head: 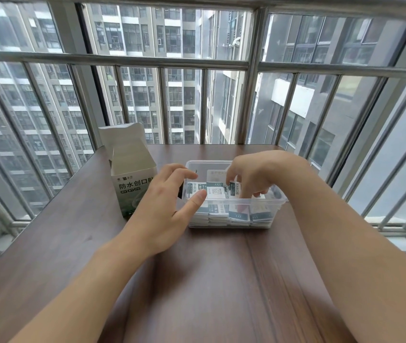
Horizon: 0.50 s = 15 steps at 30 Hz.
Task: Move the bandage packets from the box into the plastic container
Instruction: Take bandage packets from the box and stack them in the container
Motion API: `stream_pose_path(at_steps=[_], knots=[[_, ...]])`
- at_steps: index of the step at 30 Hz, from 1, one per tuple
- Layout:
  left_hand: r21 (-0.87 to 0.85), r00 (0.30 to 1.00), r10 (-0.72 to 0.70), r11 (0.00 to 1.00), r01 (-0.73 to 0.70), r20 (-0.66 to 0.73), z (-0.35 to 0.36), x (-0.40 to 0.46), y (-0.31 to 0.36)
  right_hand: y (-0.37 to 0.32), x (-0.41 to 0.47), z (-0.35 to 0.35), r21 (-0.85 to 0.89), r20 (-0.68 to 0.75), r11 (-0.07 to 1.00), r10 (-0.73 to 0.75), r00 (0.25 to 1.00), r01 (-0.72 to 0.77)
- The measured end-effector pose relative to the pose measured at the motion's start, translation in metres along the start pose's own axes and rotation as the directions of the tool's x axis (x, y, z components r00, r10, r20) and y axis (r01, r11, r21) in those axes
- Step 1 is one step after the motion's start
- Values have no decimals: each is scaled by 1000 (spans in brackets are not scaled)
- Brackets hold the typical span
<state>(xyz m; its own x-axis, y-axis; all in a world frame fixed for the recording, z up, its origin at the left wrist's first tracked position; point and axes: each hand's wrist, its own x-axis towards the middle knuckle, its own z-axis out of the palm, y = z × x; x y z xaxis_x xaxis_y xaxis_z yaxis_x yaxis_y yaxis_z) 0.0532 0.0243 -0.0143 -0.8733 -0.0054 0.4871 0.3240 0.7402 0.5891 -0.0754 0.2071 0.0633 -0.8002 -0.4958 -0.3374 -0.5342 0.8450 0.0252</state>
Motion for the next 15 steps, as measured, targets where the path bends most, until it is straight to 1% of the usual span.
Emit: stream_pose_path(at_steps=[5, 10, 15], knots=[[2, 1000, 0, 1000, 0, 0, -1, 0, 2, 2, 4, 0, 59, -11, 998, -33, 999, 33], [6, 1000, -1, 1000, 1, 4, -1, 0, 3, 4, 3, 0, 123, -19, 992, -26, 999, 28], [7, 999, -21, 1000, 21, -46, 0, 1, 1, 7, -4, -7, 145, -41, 989, 4, 999, 2]])
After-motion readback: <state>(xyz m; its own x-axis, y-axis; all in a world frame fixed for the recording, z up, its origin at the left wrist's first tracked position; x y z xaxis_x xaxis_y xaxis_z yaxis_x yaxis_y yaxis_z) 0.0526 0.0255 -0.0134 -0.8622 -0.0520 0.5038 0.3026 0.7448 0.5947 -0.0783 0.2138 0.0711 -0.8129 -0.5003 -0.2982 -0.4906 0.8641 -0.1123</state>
